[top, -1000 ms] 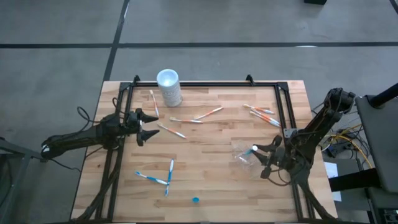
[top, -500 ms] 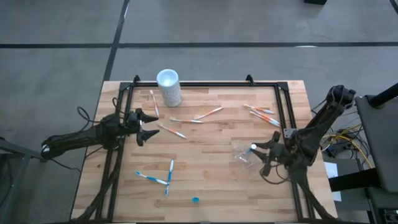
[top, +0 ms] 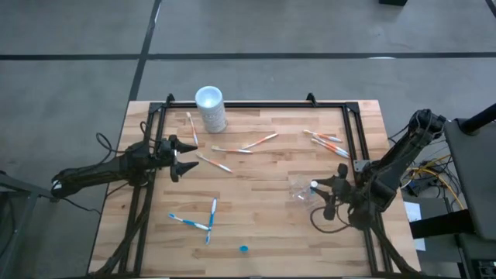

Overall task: Pick & Place toothbrushing station
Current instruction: Put the mouthwash into the middle section of the transparent organizer

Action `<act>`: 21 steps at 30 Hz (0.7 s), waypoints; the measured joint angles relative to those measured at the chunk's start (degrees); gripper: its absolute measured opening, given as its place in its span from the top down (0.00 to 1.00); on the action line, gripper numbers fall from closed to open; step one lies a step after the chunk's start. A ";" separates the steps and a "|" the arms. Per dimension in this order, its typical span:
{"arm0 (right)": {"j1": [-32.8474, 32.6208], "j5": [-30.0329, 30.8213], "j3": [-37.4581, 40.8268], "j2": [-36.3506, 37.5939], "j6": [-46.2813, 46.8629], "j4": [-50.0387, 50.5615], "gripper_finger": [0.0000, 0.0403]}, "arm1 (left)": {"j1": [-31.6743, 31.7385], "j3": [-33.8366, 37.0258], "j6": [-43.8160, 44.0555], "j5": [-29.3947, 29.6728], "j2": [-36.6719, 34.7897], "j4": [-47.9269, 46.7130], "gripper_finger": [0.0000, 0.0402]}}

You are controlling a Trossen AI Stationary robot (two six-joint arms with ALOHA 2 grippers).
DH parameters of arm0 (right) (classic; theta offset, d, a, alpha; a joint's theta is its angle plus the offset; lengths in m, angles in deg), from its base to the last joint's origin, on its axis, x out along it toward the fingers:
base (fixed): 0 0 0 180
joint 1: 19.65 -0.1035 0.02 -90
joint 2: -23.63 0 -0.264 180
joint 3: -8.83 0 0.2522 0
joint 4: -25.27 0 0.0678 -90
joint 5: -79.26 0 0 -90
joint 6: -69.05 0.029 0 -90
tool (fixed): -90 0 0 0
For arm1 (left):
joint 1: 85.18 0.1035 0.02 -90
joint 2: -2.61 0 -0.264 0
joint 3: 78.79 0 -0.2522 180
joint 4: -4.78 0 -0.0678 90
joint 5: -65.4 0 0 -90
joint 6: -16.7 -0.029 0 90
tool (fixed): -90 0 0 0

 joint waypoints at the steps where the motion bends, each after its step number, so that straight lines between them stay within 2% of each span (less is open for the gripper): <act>1: -0.02 0.01 0.77 -0.75 1.26 -1.28 0.72 | 0.01 0.00 0.02 -0.01 0.00 0.02 0.13; 4: -0.04 1.32 3.22 -3.47 1.91 -7.72 0.73 | -0.01 0.00 0.00 0.00 0.01 0.02 0.13; 8: -1.17 6.32 5.71 -7.19 -0.59 -16.22 0.73 | 0.00 0.00 0.01 0.01 0.00 0.01 0.13; 21: -1.80 9.96 5.92 -17.18 6.86 -19.96 0.73 | 0.01 0.00 0.02 0.01 0.00 0.00 0.13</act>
